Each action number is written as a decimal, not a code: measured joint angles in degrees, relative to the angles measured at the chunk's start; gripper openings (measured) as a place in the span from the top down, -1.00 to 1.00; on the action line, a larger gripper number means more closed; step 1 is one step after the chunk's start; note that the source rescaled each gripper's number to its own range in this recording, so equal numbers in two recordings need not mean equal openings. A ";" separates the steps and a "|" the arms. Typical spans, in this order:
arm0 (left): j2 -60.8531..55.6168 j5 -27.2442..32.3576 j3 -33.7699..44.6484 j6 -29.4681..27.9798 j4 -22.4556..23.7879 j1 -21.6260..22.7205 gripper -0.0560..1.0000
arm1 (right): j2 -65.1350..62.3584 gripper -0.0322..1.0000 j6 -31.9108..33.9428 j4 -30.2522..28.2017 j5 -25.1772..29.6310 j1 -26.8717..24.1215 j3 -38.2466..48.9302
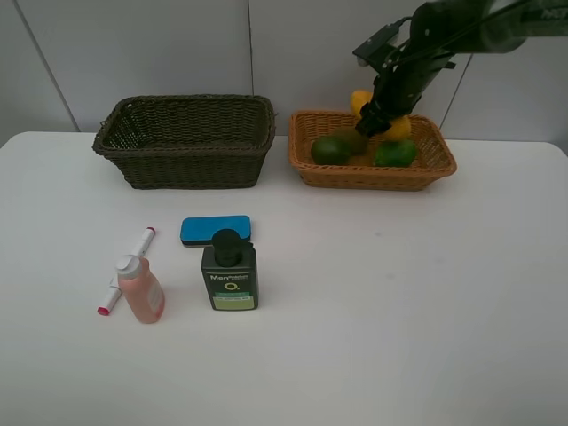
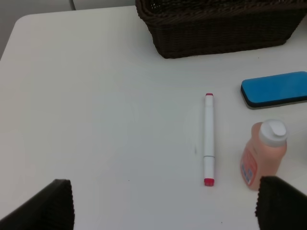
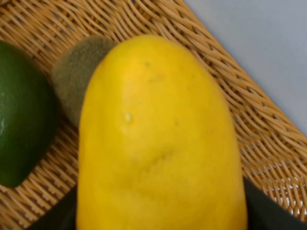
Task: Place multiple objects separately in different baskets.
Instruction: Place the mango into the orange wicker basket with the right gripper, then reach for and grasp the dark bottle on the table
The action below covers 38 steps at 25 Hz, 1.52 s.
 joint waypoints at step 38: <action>0.00 0.00 0.00 0.00 0.00 0.00 -1.00 | -16.24 -0.99 0.23 6.21 10.90 0.63 13.19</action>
